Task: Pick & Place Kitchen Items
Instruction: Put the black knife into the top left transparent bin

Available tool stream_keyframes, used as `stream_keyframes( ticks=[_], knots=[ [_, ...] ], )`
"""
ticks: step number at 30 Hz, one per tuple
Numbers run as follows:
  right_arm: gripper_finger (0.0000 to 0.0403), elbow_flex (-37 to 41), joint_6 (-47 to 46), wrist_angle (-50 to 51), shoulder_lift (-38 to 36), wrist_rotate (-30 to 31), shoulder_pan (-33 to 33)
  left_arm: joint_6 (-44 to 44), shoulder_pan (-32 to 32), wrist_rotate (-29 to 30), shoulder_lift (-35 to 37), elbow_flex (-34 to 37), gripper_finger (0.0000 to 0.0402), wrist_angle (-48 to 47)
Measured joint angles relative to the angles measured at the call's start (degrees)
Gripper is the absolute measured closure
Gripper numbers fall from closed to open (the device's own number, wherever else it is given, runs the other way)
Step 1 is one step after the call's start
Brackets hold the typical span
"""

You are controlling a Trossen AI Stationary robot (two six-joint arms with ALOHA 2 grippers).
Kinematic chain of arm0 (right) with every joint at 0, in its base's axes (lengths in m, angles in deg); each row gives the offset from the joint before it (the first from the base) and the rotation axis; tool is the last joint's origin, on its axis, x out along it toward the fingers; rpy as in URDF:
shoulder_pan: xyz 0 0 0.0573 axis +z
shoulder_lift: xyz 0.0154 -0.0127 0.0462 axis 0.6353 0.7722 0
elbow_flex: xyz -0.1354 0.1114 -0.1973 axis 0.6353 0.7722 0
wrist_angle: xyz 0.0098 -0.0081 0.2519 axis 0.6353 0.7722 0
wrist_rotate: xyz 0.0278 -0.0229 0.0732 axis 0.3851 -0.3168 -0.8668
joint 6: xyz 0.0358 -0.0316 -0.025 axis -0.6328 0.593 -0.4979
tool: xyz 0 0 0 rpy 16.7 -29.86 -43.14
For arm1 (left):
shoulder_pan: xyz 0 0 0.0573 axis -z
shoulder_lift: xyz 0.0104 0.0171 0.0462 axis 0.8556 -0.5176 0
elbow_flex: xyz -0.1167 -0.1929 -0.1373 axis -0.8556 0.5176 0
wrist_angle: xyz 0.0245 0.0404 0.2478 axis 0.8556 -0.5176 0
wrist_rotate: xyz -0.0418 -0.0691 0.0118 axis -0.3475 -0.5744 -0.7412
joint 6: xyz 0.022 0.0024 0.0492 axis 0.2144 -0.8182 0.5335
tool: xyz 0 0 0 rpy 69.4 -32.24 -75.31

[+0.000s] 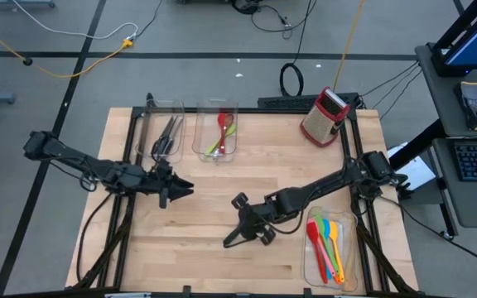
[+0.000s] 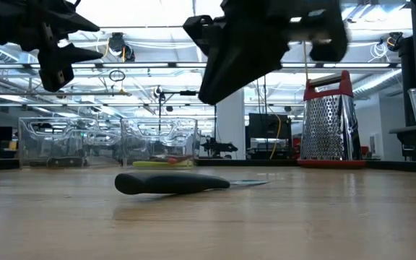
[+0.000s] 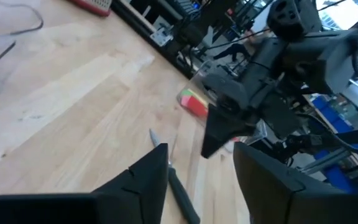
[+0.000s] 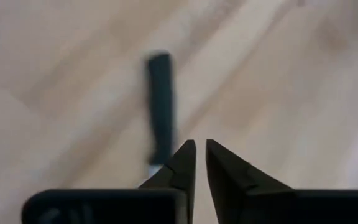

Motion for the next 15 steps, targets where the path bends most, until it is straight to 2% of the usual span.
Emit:
stream_keyframes(
  ticks=[4, 9, 15],
  knots=[
    [0.0337, 0.0, -3.7, -0.1, 0.3, -3.3, 0.0, -0.9, -0.1, 0.0, -0.9, 0.0, 0.0200, 0.0],
    [0.0269, 0.0, -5.0, -3.4, 1.2, -7.5, -0.1, -0.9, -0.3, 0.2, -0.8, 0.0, 0.0195, 0.1],
    [0.0212, 0.0, -6.1, -6.3, 6.1, -7.3, -0.5, -0.9, -0.8, -0.2, -0.9, 0.0, 0.0195, 0.2]
  ],
)
